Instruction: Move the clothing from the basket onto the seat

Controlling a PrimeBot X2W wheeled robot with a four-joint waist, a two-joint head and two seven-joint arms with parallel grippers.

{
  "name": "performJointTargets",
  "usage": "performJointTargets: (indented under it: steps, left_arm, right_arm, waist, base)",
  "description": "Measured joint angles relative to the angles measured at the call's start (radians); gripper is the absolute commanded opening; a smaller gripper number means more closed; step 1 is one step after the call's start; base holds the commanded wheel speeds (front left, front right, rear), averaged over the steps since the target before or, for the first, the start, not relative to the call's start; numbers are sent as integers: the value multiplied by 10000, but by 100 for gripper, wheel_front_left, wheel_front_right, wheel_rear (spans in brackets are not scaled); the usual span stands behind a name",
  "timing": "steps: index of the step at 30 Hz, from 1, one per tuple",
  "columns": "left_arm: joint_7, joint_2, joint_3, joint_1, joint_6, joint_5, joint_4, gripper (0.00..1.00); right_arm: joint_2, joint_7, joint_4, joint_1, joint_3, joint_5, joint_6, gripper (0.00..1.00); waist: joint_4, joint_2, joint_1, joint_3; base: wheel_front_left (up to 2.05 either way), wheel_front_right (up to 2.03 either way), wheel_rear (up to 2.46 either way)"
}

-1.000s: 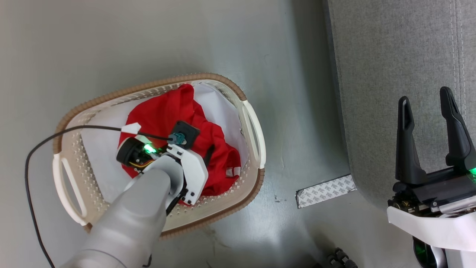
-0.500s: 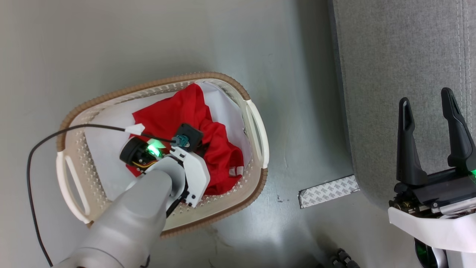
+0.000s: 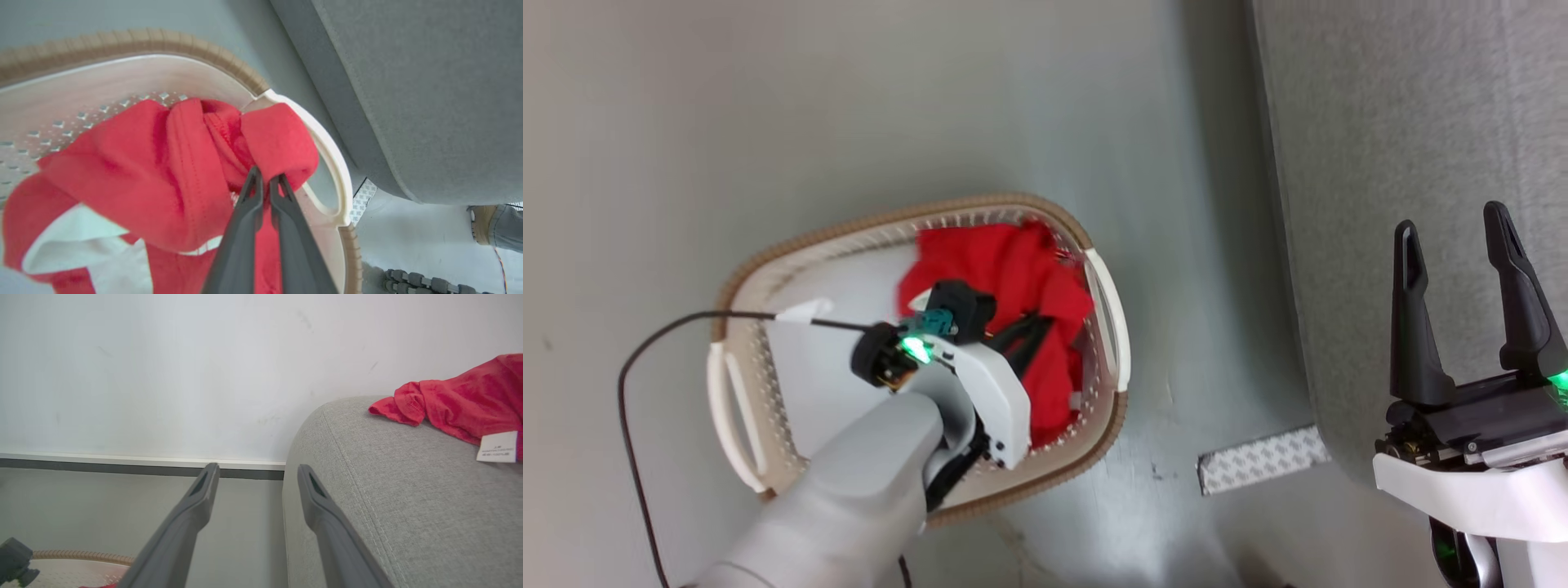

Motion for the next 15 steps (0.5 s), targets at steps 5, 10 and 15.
performJointTargets:
  steps: [5, 10, 15]
  left_arm:
    - [-71, 456, -660, 409, 0, -1496, -1398, 0]
    - [-138, 941, -1254, 839, 0, -2813, -2663, 0]
    - [-314, 1400, -1413, 1335, 0, -3856, -3781, 0]
  right_arm:
    - [0, 0, 295, 64, -107, 10, 0, 100]
    - [0, 0, 665, 406, -301, 10, 0, 100]
    - [2, 0, 1076, 817, -420, -8, 0, 100]
  waist:
    - [142, 0, 0, -722]
    - [303, 0, 0, -1601]
    - [474, 0, -1, -2645]
  base:
    - [0, 0, 0]
    - [0, 0, 0]
    - [0, 0, 0]
